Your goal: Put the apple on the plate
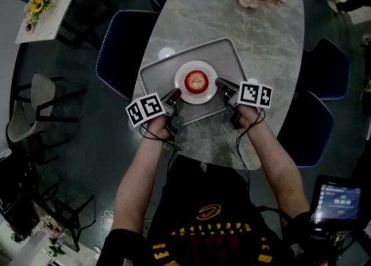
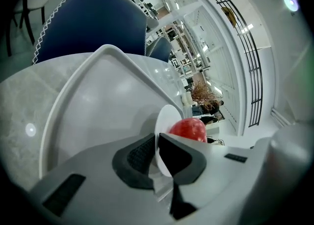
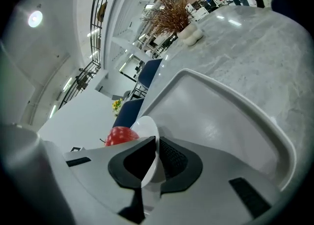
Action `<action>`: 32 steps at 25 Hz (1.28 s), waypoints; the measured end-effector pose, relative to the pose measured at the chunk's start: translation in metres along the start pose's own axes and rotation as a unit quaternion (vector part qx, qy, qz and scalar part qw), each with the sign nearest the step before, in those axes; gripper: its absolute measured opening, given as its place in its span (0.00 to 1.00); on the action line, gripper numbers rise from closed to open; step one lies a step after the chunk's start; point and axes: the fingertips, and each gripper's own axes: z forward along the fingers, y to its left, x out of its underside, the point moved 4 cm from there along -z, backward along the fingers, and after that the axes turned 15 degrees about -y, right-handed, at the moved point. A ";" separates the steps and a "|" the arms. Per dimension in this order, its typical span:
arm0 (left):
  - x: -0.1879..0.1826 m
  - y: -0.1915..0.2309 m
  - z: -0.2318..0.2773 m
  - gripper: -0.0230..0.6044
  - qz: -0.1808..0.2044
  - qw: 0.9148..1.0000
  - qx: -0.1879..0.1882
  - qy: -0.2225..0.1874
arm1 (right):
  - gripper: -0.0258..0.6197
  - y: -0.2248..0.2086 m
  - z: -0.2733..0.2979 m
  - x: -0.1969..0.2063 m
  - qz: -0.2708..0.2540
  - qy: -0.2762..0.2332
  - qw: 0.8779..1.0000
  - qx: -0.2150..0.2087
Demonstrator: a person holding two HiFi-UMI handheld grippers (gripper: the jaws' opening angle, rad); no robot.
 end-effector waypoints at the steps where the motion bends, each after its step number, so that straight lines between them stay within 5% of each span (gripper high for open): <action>1: 0.000 0.000 0.002 0.08 0.003 1.000 -0.003 0.002 | 0.09 -0.002 0.001 0.000 -0.003 0.003 1.000 0.006; 14: 0.004 0.004 0.008 0.08 0.036 0.998 -0.040 0.026 | 0.09 -0.004 0.008 0.001 -0.047 0.036 0.997 0.041; 32: 0.007 0.005 0.006 0.11 0.130 0.987 -0.082 0.053 | 0.09 0.004 0.011 0.006 -0.188 0.074 0.977 0.072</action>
